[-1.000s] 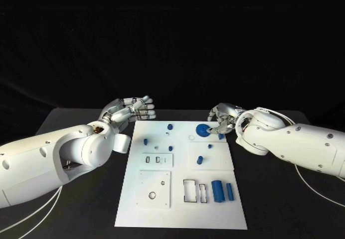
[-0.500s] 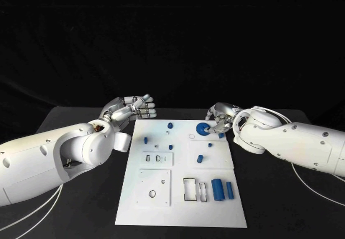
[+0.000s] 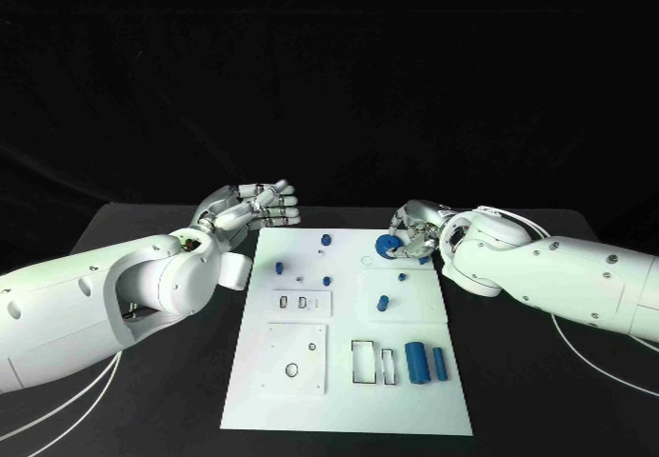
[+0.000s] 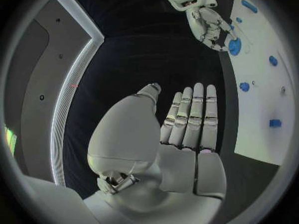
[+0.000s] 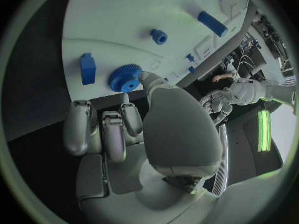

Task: Assemble the parts on the task board

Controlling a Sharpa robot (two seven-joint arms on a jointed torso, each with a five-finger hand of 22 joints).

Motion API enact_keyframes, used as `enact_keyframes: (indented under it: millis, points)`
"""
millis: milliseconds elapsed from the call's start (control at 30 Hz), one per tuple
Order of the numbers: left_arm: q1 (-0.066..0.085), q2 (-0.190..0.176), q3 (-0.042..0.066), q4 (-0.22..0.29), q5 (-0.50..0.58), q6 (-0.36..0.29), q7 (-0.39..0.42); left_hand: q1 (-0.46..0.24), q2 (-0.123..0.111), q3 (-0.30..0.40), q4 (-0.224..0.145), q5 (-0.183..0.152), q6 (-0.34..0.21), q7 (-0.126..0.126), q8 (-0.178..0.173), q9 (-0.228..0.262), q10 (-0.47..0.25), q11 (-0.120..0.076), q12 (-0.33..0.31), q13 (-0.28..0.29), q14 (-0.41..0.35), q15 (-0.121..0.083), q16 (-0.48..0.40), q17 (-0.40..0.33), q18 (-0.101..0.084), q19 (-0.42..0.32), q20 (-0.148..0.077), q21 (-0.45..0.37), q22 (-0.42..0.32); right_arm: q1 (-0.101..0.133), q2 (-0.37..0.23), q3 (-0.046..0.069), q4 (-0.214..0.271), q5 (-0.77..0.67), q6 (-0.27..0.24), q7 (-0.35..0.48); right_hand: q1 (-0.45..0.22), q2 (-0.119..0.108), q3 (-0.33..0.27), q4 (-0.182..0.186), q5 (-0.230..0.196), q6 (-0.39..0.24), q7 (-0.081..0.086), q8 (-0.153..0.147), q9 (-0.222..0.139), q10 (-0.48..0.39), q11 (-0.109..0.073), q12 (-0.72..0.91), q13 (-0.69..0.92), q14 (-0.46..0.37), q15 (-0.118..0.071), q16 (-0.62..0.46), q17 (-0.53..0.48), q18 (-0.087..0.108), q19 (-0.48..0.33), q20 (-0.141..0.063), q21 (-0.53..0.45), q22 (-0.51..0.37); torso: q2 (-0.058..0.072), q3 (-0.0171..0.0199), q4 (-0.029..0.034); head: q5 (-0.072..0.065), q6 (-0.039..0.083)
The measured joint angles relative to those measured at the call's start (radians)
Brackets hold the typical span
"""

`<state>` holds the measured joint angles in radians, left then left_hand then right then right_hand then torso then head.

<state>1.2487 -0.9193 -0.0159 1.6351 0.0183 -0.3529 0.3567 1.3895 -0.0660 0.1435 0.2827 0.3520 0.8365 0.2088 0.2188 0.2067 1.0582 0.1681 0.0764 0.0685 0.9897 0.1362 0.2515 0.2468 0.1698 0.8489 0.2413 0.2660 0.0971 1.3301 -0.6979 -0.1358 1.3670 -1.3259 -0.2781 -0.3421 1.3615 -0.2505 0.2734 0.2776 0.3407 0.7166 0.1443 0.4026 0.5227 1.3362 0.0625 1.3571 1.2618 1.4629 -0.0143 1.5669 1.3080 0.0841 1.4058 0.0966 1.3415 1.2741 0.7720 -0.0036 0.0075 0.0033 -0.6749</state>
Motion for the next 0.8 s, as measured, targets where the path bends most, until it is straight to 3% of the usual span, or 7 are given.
enact_keyframes:
  millis: [500, 800]
  points:
    - [0.000, 0.000, 0.000, -0.001, 0.000, 0.001, -0.002, 0.000, 0.000, 0.000, 0.000, 0.000, 0.000, 0.000, 0.000, 0.000, 0.000, 0.000, 0.000, 0.000, 0.000, 0.000, -0.005, 0.001, 0.000, 0.000, 0.000, -0.004, -0.001, -0.004, 0.007, 0.000, -0.015, 0.000, 0.008, -0.001, 0.009, 0.010, 0.016, 0.007, 0.000, 0.002, -0.002, 0.013, -0.006, 0.007, 0.000, 0.013, 0.012, 0.000, 0.000, 0.000, 0.000, 0.000, 0.000, 0.000, 0.000, 0.004, 0.000, 0.0003, -0.0003, 0.004, -0.002]
    - [0.000, 0.001, 0.000, -0.001, 0.000, 0.002, -0.003, 0.000, 0.000, 0.000, 0.000, 0.000, 0.000, 0.000, 0.000, 0.000, 0.000, 0.000, 0.000, 0.000, 0.000, 0.000, -0.005, 0.001, 0.000, 0.000, 0.000, -0.004, -0.001, -0.004, 0.012, 0.000, -0.022, 0.002, 0.008, -0.001, 0.008, 0.018, 0.080, 0.003, -0.027, 0.064, -0.010, 0.037, -0.026, 0.025, -0.010, 0.035, 0.038, 0.000, 0.000, 0.000, 0.000, 0.000, 0.000, 0.000, 0.006, 0.018, 0.000, 0.0002, -0.0005, 0.005, -0.002]
